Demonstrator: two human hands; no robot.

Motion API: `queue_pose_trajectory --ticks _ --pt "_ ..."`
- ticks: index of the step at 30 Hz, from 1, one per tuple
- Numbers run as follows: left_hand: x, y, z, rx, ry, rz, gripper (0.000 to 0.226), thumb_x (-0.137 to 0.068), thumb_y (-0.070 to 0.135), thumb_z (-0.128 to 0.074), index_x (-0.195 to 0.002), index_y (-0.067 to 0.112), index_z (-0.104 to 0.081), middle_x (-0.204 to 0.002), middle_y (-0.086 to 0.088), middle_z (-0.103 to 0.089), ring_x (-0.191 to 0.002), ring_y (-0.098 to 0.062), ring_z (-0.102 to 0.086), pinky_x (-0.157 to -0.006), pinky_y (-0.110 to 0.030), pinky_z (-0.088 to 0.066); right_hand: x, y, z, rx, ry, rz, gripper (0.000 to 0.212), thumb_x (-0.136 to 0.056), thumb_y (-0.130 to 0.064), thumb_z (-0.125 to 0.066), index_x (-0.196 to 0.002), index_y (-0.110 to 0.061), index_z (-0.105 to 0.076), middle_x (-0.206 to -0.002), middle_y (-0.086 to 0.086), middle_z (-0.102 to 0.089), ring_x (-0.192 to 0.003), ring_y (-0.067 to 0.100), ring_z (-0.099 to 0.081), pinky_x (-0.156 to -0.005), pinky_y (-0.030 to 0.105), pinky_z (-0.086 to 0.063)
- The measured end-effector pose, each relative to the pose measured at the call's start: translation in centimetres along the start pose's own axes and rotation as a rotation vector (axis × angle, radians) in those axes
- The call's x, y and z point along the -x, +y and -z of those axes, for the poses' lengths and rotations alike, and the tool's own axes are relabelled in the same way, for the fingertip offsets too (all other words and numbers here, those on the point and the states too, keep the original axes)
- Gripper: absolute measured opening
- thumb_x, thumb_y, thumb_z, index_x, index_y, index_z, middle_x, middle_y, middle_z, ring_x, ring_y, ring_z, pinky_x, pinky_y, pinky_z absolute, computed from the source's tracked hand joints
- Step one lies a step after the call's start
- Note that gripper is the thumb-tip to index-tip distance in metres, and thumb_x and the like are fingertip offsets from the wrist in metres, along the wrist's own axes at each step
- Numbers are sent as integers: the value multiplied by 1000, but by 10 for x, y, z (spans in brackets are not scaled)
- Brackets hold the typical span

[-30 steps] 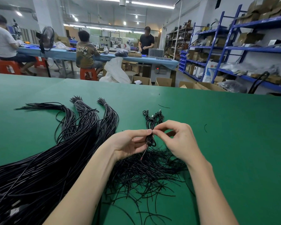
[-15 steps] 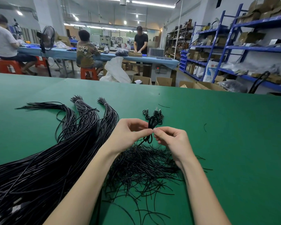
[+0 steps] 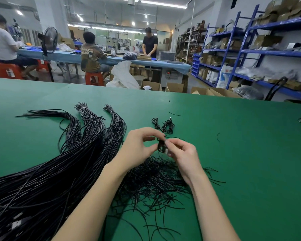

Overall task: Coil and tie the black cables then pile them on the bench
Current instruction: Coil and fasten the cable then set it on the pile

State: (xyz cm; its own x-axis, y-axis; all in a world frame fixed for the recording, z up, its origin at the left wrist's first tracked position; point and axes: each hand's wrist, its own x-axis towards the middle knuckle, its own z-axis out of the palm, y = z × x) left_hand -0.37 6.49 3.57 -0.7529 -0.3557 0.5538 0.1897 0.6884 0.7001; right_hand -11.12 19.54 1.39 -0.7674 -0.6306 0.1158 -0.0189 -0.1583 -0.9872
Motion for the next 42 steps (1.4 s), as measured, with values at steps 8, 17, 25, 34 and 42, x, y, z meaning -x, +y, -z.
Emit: queue_pose_trajectory --ticks 8,17,25,34,42 --pt "-4 -17 23 772 -263 692 28 -83 28 -78 -101 6 -76 -80 3 -66 -62 -5 -55 -58 -15 -46 4 -3 -6 475 70 530 10 -91 -11 -76 -86 -19 -73 -83 -12 -72 -80 11 -68 -75 19 -54" --pt "-4 -12 10 659 -127 691 43 -67 7 -87 -106 -3 -69 -89 -15 -77 -79 -20 -76 -69 -19 -58 3 -7 -2 488 66 345 15 -85 -11 -81 -74 -20 -76 -64 -5 -68 -55 1 -51 -56 11 -42" --pt "-2 0 -7 19 65 173 19 -79 5 -83 -81 24 -77 -73 7 -76 -69 -6 -73 -69 -20 -58 -4 -8 0 207 116 83 14 -84 -17 -84 -72 -20 -78 -59 -10 -69 -55 0 -56 -57 15 -46" --pt "1 -1 -12 -197 103 -179 16 -84 -7 -73 -95 5 -75 -99 -3 -73 -86 -11 -71 -81 -24 -59 -3 3 -6 -120 121 -1 20 -92 -3 -72 -79 -16 -76 -68 -7 -72 -64 4 -61 -60 15 -50" --pt "-4 -1 4 711 -177 650 32 -86 28 -71 -106 3 -67 -69 6 -59 -57 -5 -51 -64 -21 -40 0 4 6 427 95 572 13 -88 -23 -79 -84 -34 -75 -89 -16 -72 -71 12 -60 -51 18 -41"
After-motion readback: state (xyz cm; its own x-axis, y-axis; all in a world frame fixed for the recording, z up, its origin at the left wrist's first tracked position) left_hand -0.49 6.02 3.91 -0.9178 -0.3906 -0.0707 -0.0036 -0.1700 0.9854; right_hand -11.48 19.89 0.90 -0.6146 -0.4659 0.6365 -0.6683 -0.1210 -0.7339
